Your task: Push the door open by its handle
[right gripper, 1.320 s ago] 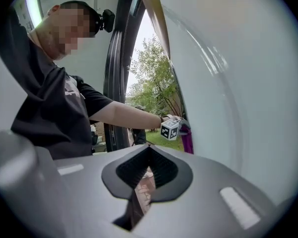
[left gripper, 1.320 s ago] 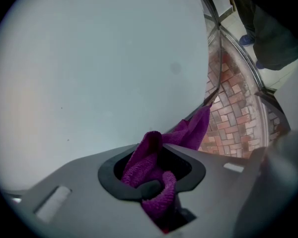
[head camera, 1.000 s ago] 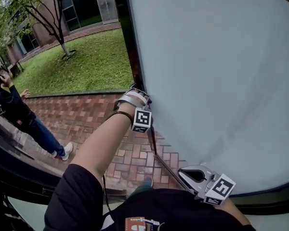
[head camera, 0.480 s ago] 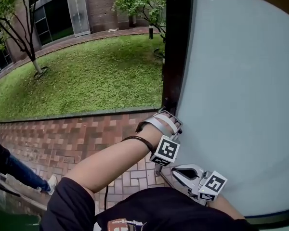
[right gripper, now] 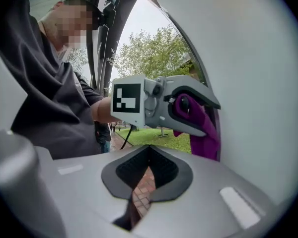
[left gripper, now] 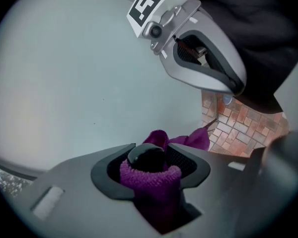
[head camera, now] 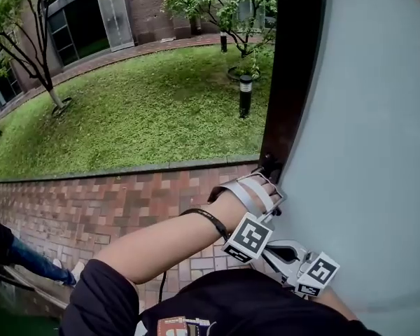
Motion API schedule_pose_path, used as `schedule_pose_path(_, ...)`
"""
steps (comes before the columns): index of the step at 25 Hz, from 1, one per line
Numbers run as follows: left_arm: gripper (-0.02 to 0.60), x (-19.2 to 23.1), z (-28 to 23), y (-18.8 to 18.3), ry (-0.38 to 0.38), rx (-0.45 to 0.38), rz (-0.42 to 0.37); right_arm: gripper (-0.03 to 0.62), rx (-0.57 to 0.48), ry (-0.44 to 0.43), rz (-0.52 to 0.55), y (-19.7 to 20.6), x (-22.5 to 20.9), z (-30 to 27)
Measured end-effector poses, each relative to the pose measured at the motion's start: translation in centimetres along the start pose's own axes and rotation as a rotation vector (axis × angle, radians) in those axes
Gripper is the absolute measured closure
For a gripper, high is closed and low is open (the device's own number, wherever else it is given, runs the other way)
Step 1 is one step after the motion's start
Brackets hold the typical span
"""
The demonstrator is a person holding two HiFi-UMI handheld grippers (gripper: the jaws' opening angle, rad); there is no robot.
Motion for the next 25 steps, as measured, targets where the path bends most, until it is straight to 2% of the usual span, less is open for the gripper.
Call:
schedule_pose_path(4, 0.297, 2.1, -1.4, 1.2, -0.054, -0.036, 0.103, 0.594, 0.006, -0.005, -0.042, 1.5, -2.5, -0.9)
schedule_pose_path(7, 0.276, 3.2, -1.6, 3.2, -0.108, -0.112, 0.201, 0.594, 0.0, 0.015, -0.024, 1.3, -3.9, -2.1)
schedule_pose_path(10, 0.229, 3.8, -1.0, 4.4, -0.197, -0.18, 0.273, 0.594, -0.016, 0.056, -0.01, 0.7, -4.6, -3.5)
schedule_pose_path(13, 0.198, 3.3, 0.6, 4.9, -0.23, -0.252, 0.363, 0.594, -0.024, 0.076, -0.028, 0.2, -3.5, -4.3)
schedule_pose_path(16, 0.198, 0.4, 2.0, 7.4, -0.227, -0.295, 0.459, 0.594, -0.017, 0.092, -0.021, 0.5, -2.3, -5.7)
schedule_pose_path(18, 0.198, -3.3, 2.7, 10.2, -0.213, -0.355, 0.601, 0.594, -0.019, 0.102, -0.027, 0.8, -1.9, -6.9)
schedule_pose_path(20, 0.198, -7.8, 3.6, 13.0, -0.188, -0.458, 0.804, 0.594, -0.013, 0.103, -0.038, 0.9, -1.8, -7.9)
schedule_pose_path(22, 0.201, -12.8, 4.5, 15.5, -0.164, -0.595, 1.06, 0.594, -0.001, 0.102, -0.064, 1.1, -1.9, -8.7)
schedule_pose_path(25, 0.225, -20.0, 5.7, 18.6, -0.172, -0.835, 1.497, 0.594, 0.007, 0.102, -0.11, 1.6, -2.4, -10.7)
Point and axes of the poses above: the fingertips, and each gripper's own axes: z backward along the fingers, x to its left, y out of its underside, the point moved 2 cm from there along z, backward along the fingers, and after that the axes turned 14 degrees about y, right-handed, at the moved point
